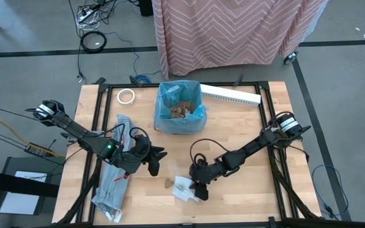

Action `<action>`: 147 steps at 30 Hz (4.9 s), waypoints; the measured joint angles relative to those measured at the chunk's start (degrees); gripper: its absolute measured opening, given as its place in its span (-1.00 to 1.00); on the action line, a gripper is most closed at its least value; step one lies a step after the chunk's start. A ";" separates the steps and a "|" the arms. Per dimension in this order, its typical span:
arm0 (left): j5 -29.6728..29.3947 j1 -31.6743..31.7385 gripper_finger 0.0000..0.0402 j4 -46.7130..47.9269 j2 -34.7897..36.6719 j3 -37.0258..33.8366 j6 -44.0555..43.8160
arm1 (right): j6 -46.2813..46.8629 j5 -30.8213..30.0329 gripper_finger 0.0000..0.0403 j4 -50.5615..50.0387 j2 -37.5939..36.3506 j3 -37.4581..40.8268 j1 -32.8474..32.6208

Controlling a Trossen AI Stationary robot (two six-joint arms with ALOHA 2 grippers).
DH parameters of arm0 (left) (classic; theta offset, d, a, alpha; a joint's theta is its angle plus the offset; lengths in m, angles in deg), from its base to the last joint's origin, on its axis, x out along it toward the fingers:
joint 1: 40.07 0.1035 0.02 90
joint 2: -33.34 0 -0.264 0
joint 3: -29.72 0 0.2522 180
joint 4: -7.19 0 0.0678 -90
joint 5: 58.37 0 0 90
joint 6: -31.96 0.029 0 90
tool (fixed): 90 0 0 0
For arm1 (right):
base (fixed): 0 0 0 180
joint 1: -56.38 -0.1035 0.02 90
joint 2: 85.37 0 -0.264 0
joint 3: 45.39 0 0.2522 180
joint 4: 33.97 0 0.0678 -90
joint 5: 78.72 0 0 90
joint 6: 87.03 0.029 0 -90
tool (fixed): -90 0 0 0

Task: Place trash/remove bag and relplace
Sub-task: Put the white table napkin into the trash bin, then put the transparent plastic into the trash bin

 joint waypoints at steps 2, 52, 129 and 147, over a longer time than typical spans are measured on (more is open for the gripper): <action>-0.18 0.00 -0.35 0.05 0.00 -0.01 0.01 | 0.69 -0.03 -0.46 -0.10 0.00 0.00 0.18; -2.58 0.01 -0.35 0.56 0.00 -0.03 1.36 | -41.76 -19.86 -1.00 -27.52 -28.15 -26.40 27.17; 22.95 7.04 -0.98 -24.89 -34.61 -0.07 8.94 | -10.16 1.64 -0.15 -51.23 -29.88 -20.26 2.77; 18.58 10.93 -1.00 -16.56 -22.52 11.96 11.58 | -16.49 -2.92 -0.23 -51.15 -34.99 -20.22 2.97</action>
